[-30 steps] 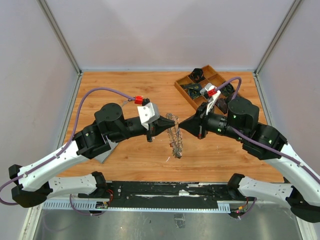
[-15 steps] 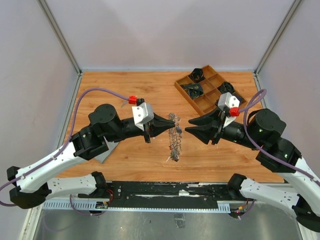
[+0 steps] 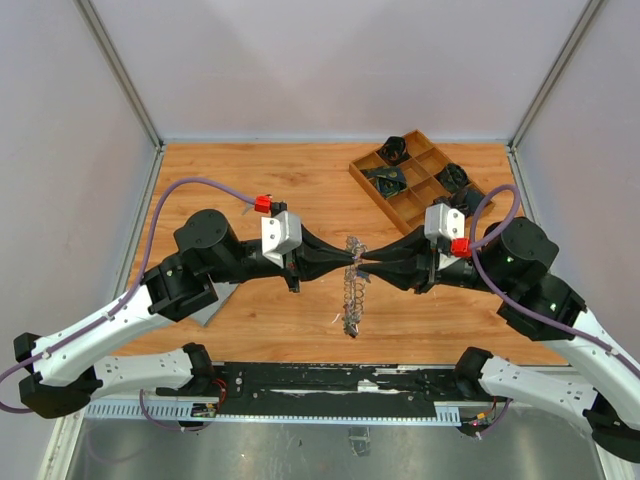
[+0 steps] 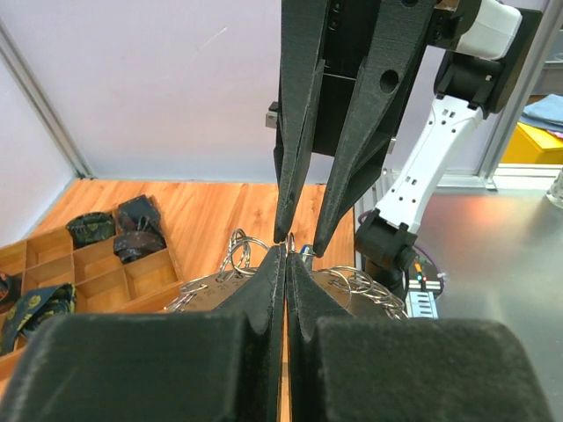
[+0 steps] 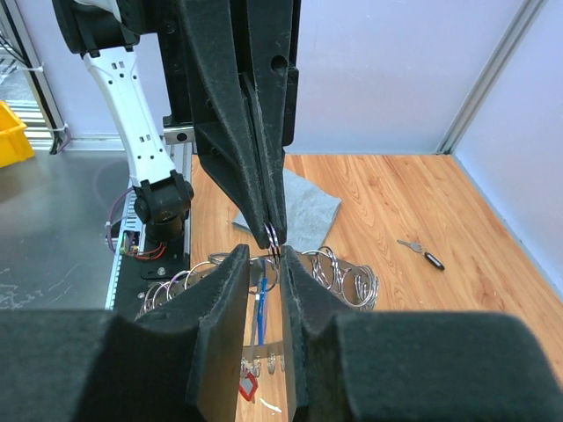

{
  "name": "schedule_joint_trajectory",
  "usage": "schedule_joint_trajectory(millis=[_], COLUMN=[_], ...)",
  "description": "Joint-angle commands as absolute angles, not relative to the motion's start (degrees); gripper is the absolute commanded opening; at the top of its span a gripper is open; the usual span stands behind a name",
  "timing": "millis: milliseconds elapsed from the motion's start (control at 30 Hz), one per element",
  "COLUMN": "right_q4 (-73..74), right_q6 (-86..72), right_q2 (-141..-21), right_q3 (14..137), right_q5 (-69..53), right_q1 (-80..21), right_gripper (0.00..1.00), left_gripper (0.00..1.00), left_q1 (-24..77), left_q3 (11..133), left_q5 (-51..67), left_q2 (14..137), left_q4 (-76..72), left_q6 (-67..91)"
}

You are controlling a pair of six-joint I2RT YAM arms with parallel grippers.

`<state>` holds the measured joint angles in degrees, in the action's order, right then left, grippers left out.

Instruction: Put the keys on the keyring

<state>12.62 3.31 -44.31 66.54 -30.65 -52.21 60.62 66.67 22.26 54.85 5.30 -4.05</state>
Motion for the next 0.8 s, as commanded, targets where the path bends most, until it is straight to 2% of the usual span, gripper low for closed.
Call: schedule_joint_trajectory(millis=[0, 333, 400, 467, 767], right_q4=[11.4, 13.3, 13.2, 12.7, 12.8], right_q6=[4.7, 5.1, 5.0, 4.7, 4.0], right_q2=[-44.1, -45.0, -45.0, -44.6, -44.7], right_q3=[67.6, 68.1, 68.2, 68.4, 68.9], right_q5=[-32.8, -33.1, -33.3, -33.5, -34.1], right_q1=[-52.9, -52.9, -52.9, -52.9, -52.9], right_gripper=[0.2, 0.21, 0.28, 0.3, 0.23], left_gripper=[0.0, 0.0, 0.01, 0.01, 0.01], left_q1=[61.2, 61.2, 61.2, 61.1, 61.2], left_q3=[66.9, 67.1, 67.1, 67.0, 66.9], left_q5=[23.9, 24.1, 23.9, 23.8, 24.2], left_q2=[53.4, 53.1, 53.0, 53.1, 53.0], left_q4=[0.0, 0.1, 0.2, 0.3, 0.1], left_q6=[-3.9, -4.0, -4.1, -4.2, -4.1])
